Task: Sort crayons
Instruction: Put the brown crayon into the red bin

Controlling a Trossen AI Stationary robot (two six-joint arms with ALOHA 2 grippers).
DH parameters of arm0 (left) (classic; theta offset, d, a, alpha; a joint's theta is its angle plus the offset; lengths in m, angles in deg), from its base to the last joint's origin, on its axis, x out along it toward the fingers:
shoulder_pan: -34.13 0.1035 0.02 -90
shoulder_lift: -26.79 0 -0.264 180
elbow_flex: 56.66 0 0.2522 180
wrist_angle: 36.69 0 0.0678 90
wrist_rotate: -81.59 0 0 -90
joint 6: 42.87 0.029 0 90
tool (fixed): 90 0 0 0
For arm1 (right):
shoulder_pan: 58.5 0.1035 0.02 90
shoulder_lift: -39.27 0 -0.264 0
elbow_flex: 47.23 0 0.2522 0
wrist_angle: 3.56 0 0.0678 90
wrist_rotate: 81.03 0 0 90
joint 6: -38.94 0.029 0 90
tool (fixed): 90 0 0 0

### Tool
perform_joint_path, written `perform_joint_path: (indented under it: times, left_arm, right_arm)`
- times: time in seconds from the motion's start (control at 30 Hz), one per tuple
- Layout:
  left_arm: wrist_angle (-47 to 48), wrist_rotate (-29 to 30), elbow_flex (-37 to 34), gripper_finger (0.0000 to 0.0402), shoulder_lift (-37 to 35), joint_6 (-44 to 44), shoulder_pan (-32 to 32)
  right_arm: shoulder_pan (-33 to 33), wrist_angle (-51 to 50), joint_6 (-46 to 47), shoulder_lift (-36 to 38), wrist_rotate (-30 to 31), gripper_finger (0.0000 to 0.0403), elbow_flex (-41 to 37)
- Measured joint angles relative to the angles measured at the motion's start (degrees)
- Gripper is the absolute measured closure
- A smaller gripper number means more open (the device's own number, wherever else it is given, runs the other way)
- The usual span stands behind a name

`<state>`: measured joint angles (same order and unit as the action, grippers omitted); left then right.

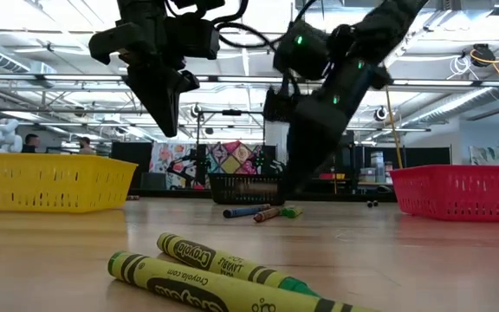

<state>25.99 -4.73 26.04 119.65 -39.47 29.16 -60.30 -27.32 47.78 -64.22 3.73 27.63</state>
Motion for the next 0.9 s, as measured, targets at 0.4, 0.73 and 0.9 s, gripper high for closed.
perform_joint_path:
  times: [0.4,0.73,0.9]
  left_arm:
    - [0.01,0.02,0.00,0.0400,0.00,-0.02,0.02]
    - [0.05,0.02,0.00,0.0400,0.00,-0.04,0.02]
    - [0.02,0.02,0.00,0.0400,0.00,-0.03,0.02]
  right_arm:
    - [-0.06,-23.11,0.65,17.79,3.88,0.0399,0.04]
    - [2.14,-46.33,7.39,30.59,5.54,0.0399,0.09]
    - [4.49,-51.02,11.86,35.89,5.53,0.0399,-0.48]
